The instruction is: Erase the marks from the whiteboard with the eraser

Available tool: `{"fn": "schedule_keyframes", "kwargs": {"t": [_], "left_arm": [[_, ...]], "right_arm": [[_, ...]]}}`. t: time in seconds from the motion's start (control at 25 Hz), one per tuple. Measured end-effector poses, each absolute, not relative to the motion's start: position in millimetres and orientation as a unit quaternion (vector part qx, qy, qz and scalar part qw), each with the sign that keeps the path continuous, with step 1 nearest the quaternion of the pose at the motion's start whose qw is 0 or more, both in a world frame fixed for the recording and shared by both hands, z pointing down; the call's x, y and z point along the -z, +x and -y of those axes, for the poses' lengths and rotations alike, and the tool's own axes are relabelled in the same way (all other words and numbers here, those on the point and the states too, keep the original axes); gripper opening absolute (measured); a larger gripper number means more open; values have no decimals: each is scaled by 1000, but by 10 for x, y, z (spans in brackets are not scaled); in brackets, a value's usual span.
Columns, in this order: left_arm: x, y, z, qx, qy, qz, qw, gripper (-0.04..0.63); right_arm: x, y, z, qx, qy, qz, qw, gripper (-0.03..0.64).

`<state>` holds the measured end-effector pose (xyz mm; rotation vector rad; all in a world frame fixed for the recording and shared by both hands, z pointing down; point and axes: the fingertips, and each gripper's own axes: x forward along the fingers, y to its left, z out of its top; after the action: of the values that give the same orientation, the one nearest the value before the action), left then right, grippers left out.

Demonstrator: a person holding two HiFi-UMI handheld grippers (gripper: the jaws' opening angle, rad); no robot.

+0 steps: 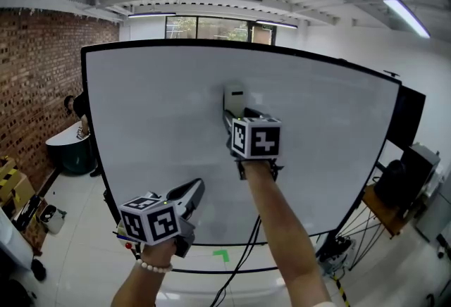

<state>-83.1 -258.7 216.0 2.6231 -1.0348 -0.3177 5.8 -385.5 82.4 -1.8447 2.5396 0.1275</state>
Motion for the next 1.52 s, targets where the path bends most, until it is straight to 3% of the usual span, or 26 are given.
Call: {"fn": "schedule_keyframes", "kwargs": {"t": [0.68, 1.52], "left_arm": [[-2320, 136, 2613, 84, 934, 295, 184, -3], [-2234, 2860, 2764, 109, 942, 259, 183, -3]], "right_arm": [[-891, 1432, 3860, -37, -623, -781, -6, 247], [-702, 3879, 3759, -45, -598, -800, -5, 249]]}}
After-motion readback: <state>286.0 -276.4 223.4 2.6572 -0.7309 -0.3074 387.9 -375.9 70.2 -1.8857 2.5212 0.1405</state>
